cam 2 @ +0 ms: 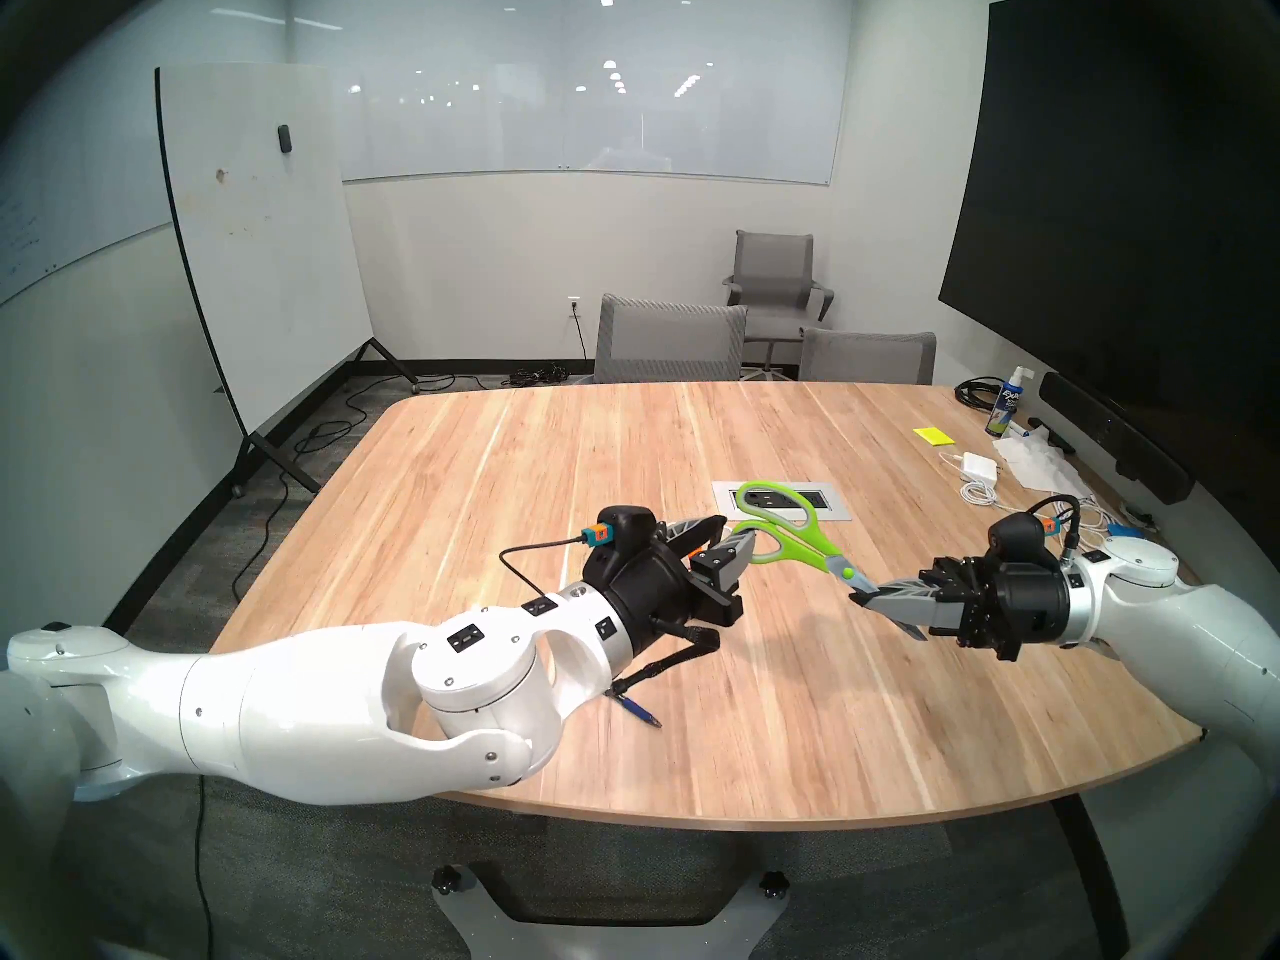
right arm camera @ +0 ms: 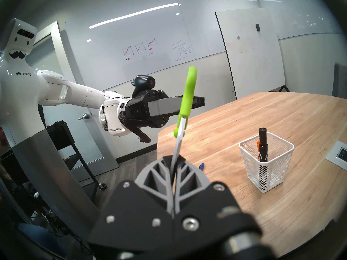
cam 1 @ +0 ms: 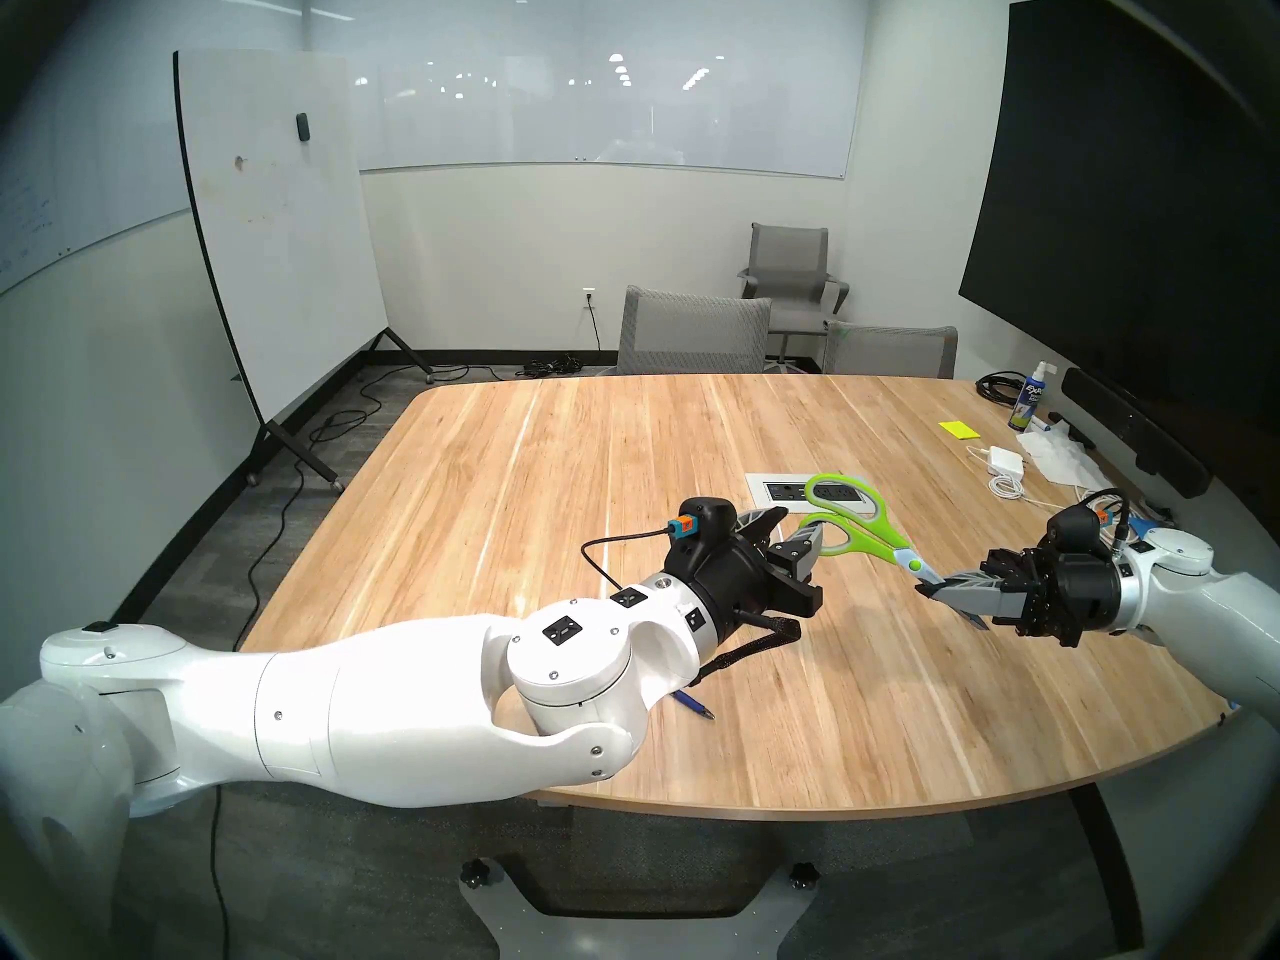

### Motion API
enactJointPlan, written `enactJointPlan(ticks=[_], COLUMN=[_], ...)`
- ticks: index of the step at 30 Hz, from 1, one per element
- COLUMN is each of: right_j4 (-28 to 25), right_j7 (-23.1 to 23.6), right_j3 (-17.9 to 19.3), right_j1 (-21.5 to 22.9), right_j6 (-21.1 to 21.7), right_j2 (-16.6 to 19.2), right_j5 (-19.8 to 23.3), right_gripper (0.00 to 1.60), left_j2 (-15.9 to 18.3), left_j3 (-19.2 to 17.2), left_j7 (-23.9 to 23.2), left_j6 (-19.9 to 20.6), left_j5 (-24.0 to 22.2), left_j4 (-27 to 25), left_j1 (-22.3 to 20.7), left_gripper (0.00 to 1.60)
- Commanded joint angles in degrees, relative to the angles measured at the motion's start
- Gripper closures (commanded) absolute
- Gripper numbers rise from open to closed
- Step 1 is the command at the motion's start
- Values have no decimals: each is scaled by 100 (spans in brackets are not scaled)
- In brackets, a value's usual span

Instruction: Place the pen, the marker, and the scissors into the pen holder

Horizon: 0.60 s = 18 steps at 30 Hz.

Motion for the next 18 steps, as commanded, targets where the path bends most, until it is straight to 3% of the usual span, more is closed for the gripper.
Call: enactJointPlan(ticks=[1,18], right_j4=[-67,-136], right_j7=[59,9], right_j3=[65,55], right_j1=[-14,-53], right_j6=[-33,-75], right_j2=[92,147], right_j5=[119,142], right_gripper=[160,160], left_j2=[-92,-316], left_j3=[-121,-155], left_j7=[10,-156], left_j6=[15,195], left_j5=[-31,-231], left_j4=[47,267], left_j1=[-130,-308], left_gripper=[83,96])
